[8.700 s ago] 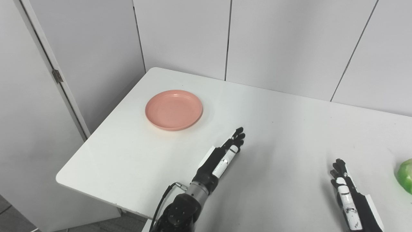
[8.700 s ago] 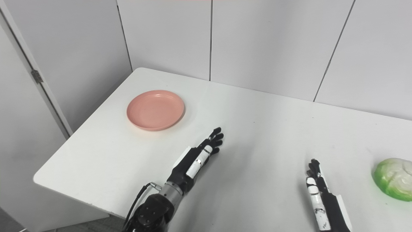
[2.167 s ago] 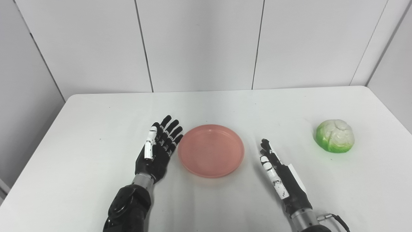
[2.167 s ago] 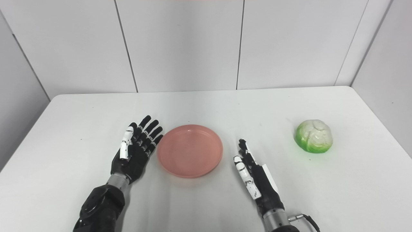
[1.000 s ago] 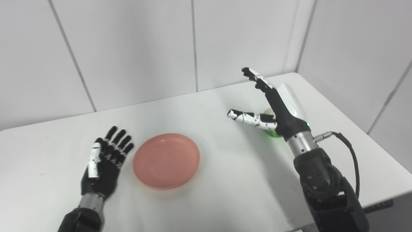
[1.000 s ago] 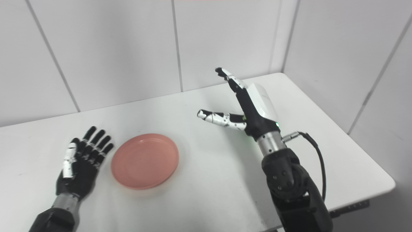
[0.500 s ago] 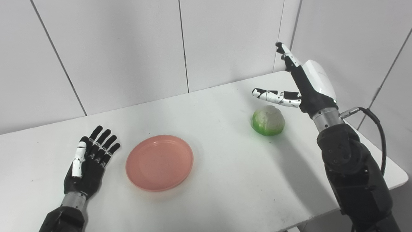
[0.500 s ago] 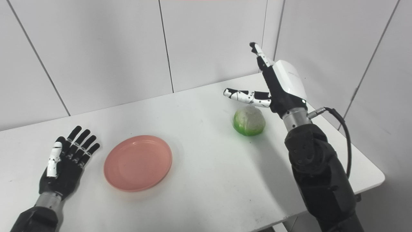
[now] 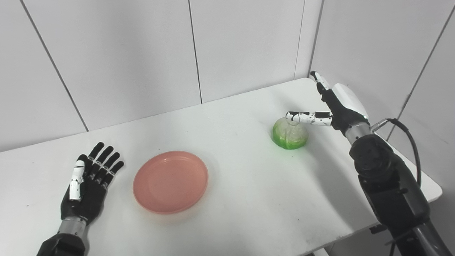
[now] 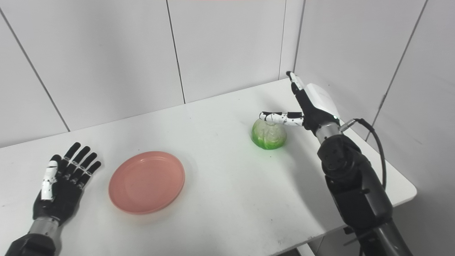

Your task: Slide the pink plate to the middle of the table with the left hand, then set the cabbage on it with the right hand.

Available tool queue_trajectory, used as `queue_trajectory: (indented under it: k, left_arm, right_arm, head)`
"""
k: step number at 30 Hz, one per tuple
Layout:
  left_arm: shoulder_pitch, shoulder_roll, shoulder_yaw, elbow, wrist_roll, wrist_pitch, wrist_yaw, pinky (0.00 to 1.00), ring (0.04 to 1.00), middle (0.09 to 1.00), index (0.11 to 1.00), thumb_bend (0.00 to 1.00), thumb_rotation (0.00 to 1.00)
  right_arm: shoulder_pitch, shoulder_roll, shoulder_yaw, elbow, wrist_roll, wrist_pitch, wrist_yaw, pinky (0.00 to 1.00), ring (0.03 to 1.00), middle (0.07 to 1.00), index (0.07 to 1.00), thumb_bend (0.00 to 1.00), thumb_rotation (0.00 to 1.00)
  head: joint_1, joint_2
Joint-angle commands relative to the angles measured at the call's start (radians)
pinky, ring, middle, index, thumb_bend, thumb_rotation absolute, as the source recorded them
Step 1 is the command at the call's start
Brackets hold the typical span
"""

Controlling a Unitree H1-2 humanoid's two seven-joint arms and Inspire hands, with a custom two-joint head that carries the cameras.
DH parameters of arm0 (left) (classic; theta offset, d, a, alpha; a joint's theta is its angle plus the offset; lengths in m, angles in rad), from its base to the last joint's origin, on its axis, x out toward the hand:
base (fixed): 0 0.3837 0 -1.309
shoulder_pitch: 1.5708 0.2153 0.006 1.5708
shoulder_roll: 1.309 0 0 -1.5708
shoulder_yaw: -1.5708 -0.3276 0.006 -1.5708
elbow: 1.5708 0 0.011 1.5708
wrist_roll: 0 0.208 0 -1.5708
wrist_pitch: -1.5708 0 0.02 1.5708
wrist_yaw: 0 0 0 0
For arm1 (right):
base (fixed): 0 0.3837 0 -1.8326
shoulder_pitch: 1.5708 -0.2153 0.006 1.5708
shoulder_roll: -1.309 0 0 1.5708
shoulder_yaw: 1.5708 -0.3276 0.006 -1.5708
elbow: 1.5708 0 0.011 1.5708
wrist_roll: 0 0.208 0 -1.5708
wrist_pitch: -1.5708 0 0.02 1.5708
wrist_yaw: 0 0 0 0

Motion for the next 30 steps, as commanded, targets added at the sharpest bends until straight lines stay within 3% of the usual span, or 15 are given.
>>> queue_trajectory:
  k: [1,10,14,25,30]
  left_arm:
    - [0.117,0.012,0.01,0.067,0.009,0.026,-0.001,0.81,0.836,0.847,0.828,0.45,0.74]
    - [0.123,0.022,0.014,0.055,0.011,0.037,0.001,0.82,0.839,0.85,0.836,0.44,0.75]
    - [0.128,0.026,0.014,0.043,0.012,0.043,0.003,0.81,0.831,0.844,0.83,0.44,0.76]
    - [0.133,0.035,0.015,0.038,0.009,0.05,0.005,0.8,0.823,0.839,0.829,0.45,0.75]
    - [0.135,0.037,0.014,0.032,0.009,0.054,0.002,0.8,0.824,0.84,0.83,0.44,0.75]
  right_arm:
    - [-0.04,-0.027,0.002,0.014,0.016,-0.038,-0.026,0.82,0.959,1.0,1.0,1.0,0.6]
    - [-0.075,-0.033,0.038,0.154,0.072,-0.097,-0.053,0.89,0.994,1.0,1.0,1.0,0.58]
    - [-0.096,-0.034,0.055,0.224,0.083,-0.134,-0.074,0.87,0.985,1.0,1.0,1.0,0.58]
    - [-0.109,-0.031,0.1,0.304,0.1,-0.167,-0.111,0.89,0.997,1.0,1.0,1.0,0.57]
    - [-0.125,-0.033,0.123,0.331,0.101,-0.148,-0.104,0.89,1.0,1.0,1.0,1.0,0.57]
  head:
    - [0.0,0.004]
    - [-0.004,0.013]
    - [-0.005,0.02]
    - [-0.001,0.032]
    - [-0.001,0.037]
